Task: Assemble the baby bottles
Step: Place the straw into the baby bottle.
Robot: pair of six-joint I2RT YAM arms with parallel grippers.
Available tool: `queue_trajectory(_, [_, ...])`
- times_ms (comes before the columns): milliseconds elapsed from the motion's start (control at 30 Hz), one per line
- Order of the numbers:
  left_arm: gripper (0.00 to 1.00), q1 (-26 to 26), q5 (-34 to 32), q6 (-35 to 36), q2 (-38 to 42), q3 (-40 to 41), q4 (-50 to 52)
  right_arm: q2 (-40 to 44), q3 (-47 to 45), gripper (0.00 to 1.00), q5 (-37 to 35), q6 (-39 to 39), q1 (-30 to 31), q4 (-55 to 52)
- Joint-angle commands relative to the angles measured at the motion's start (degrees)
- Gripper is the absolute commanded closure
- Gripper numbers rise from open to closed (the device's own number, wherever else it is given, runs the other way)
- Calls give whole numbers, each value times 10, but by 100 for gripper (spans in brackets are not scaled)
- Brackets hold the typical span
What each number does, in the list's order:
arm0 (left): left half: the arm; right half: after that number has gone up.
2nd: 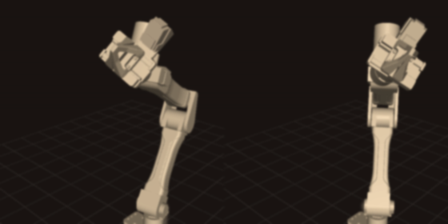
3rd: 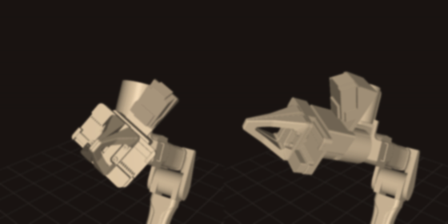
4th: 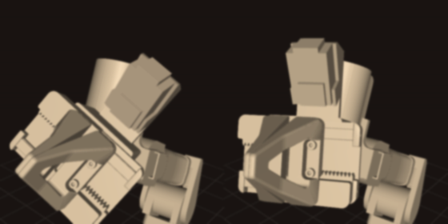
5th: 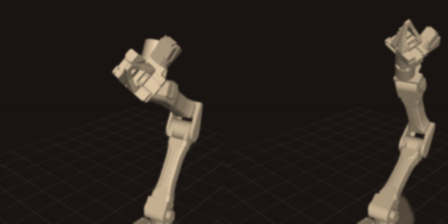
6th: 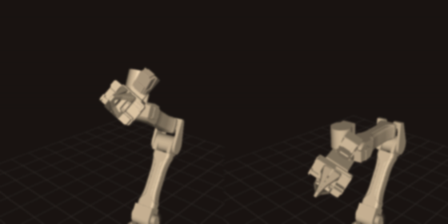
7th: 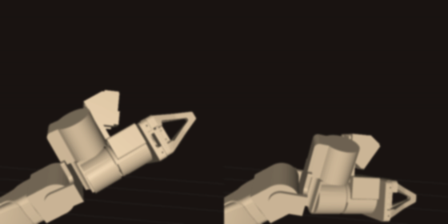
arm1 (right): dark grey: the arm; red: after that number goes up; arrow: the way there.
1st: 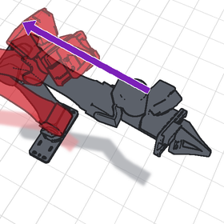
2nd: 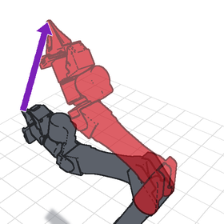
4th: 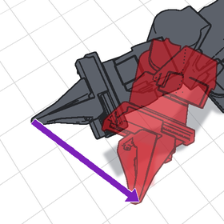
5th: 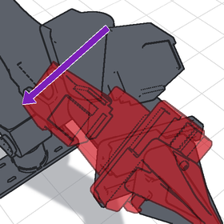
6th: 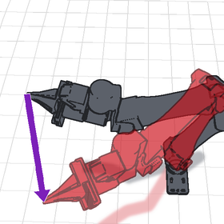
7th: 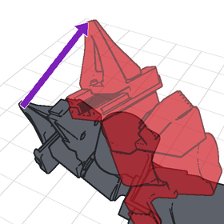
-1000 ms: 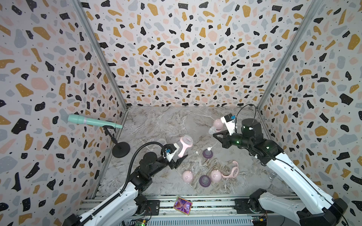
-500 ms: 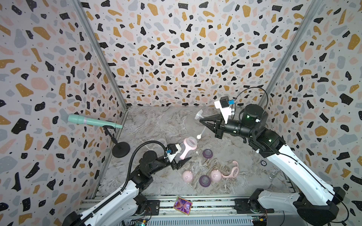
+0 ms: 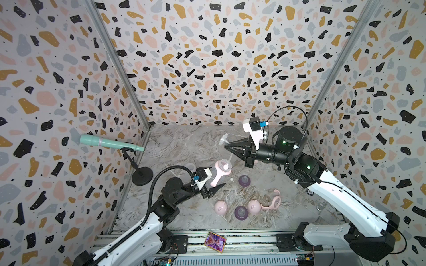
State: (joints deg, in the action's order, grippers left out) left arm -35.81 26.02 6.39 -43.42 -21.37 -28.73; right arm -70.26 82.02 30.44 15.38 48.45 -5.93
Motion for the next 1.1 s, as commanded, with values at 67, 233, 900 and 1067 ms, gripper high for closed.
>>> queue_trajectory(67, [70,-3,2,-7,10,-11,-47,3,-11,100,-8,8,10,32])
queue_trajectory(233, [70,-3,10,-9,18,-11,-49,5,-25,100,-9,16,11,44])
queue_trajectory(900, [71,-3,10,-2,9,-4,-45,-4,-17,100,-5,14,12,58])
queue_trajectory(1067, [71,-3,4,-2,13,-3,-55,-9,-25,100,1,21,13,66])
